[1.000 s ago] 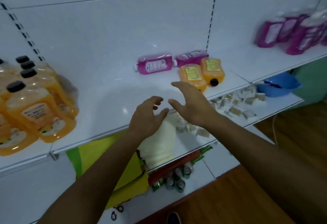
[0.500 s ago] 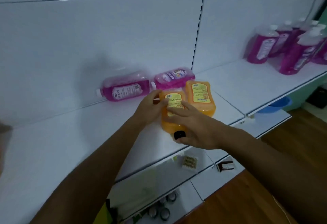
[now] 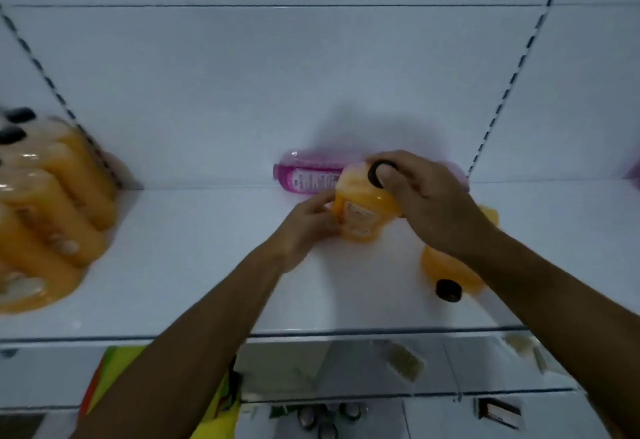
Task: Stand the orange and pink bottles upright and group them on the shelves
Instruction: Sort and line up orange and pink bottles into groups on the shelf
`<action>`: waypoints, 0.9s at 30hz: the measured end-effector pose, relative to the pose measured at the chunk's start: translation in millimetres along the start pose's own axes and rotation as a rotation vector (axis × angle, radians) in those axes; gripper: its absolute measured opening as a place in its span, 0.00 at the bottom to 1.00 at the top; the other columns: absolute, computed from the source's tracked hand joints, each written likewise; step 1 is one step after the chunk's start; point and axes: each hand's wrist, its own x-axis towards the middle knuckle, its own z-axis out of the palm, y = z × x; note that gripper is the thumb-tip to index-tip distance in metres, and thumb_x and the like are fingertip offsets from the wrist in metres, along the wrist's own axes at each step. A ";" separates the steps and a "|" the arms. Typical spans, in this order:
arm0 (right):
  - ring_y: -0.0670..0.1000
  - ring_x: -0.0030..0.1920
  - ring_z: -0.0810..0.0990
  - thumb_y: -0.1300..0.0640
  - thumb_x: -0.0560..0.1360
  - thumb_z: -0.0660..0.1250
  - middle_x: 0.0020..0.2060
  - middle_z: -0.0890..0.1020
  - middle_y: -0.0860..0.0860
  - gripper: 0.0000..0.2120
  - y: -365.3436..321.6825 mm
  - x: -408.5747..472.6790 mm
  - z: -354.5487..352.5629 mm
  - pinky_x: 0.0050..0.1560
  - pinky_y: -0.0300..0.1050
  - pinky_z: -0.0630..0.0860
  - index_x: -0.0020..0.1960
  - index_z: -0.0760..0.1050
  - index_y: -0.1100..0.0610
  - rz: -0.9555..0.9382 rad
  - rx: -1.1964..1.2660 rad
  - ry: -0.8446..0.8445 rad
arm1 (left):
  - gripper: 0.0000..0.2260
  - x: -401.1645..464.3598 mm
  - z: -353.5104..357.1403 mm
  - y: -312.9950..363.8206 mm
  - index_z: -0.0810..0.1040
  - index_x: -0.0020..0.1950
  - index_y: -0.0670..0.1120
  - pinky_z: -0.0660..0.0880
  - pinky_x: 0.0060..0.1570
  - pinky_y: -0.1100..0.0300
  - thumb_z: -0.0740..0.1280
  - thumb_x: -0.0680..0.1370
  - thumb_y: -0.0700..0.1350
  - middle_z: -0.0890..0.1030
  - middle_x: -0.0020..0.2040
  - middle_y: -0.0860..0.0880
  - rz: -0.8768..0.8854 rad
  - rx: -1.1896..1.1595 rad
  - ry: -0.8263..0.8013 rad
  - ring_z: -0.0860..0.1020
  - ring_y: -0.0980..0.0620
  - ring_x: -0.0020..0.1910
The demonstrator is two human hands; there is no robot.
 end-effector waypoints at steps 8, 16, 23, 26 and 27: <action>0.48 0.48 0.80 0.46 0.69 0.74 0.50 0.80 0.46 0.22 -45.7 72.3 104.6 0.47 0.41 0.77 0.60 0.73 0.50 -0.062 0.087 -0.217 | 0.20 -103.2 -88.8 10.4 0.80 0.57 0.51 0.79 0.46 0.50 0.74 0.69 0.59 0.82 0.51 0.54 0.104 0.532 0.589 0.81 0.53 0.45; 0.44 0.46 0.77 0.46 0.70 0.73 0.50 0.77 0.44 0.21 -116.9 106.8 219.4 0.38 0.31 0.71 0.59 0.72 0.51 -0.179 0.149 -0.323 | 0.15 -173.4 -167.8 10.1 0.77 0.56 0.53 0.80 0.50 0.48 0.73 0.72 0.55 0.83 0.50 0.55 0.080 0.632 0.917 0.82 0.57 0.48; 0.43 0.50 0.75 0.46 0.72 0.72 0.52 0.77 0.43 0.22 -133.3 118.0 259.7 0.41 0.29 0.69 0.62 0.73 0.52 -0.254 0.102 -0.362 | 0.16 -180.7 -191.4 5.9 0.79 0.61 0.50 0.76 0.48 0.60 0.71 0.75 0.51 0.84 0.52 0.52 0.075 0.780 0.991 0.82 0.53 0.49; 0.44 0.51 0.75 0.46 0.72 0.72 0.53 0.77 0.44 0.23 -133.9 119.7 264.0 0.44 0.31 0.71 0.62 0.72 0.52 -0.267 0.100 -0.390 | 0.17 -180.0 -194.6 3.2 0.78 0.62 0.48 0.75 0.45 0.59 0.69 0.76 0.52 0.84 0.52 0.49 0.034 0.871 1.027 0.82 0.48 0.48; 0.45 0.52 0.76 0.46 0.72 0.72 0.54 0.77 0.45 0.23 -134.0 119.7 264.3 0.46 0.33 0.73 0.63 0.71 0.52 -0.269 0.098 -0.395 | 0.17 -179.3 -193.7 2.7 0.78 0.63 0.47 0.75 0.45 0.58 0.68 0.77 0.52 0.84 0.52 0.47 0.024 0.893 1.039 0.82 0.46 0.49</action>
